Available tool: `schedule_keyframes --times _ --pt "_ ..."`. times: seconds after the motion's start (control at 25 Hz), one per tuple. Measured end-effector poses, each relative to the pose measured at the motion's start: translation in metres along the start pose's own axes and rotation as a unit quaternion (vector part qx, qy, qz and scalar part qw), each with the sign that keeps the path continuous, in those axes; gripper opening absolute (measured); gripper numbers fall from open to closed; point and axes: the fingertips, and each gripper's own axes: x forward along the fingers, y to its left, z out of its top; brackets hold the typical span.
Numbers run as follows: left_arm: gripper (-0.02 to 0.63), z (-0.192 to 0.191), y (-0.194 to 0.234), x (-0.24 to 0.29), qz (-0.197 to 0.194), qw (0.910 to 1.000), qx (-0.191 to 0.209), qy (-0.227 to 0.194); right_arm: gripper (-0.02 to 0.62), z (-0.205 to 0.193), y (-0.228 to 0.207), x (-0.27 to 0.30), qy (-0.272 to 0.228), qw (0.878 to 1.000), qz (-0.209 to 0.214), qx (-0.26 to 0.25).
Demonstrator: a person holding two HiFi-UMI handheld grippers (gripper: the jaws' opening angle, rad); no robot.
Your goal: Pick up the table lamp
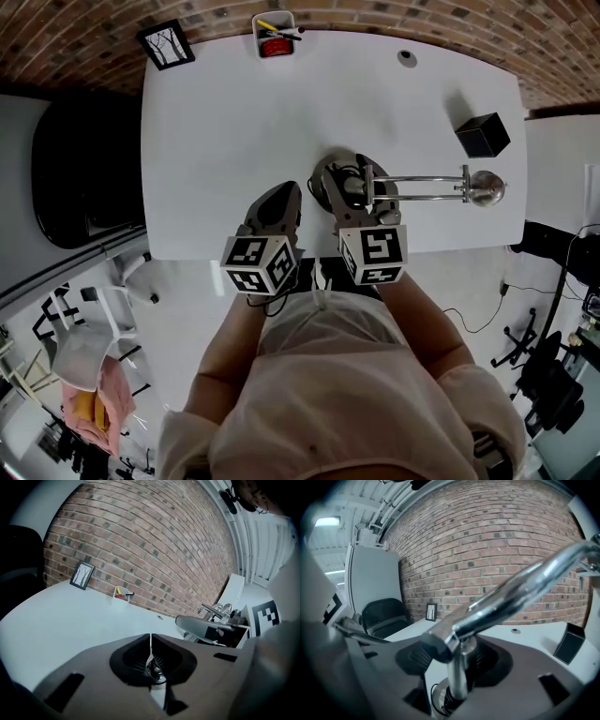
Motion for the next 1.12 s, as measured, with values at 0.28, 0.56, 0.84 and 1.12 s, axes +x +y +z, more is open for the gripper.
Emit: schedule_keyframes --times 0.28,0.56,0.84,1.12 --pt "0.021 -0.012 0.01 0.001 0.002 0.9997 -0.02 0.016 0.094 0.008 -0.009 0.009 0.013 0.997 -0.06 -0.039" --pt "0.021 -0.028 0.011 0.006 0.003 0.9985 -0.035 0.043 0.054 0.002 -0.014 0.008 0.02 0.998 -0.057 -0.028" --pt "0.023 -0.048 0.011 0.021 -0.005 0.9953 -0.053 0.08 0.054 0.006 -0.028 0.004 0.016 0.999 -0.046 0.01" --pt "0.213 -0.083 0.004 0.039 -0.061 0.9786 -0.137 0.141 0.054 0.005 -0.033 0.0 0.012 0.999 -0.033 0.028"
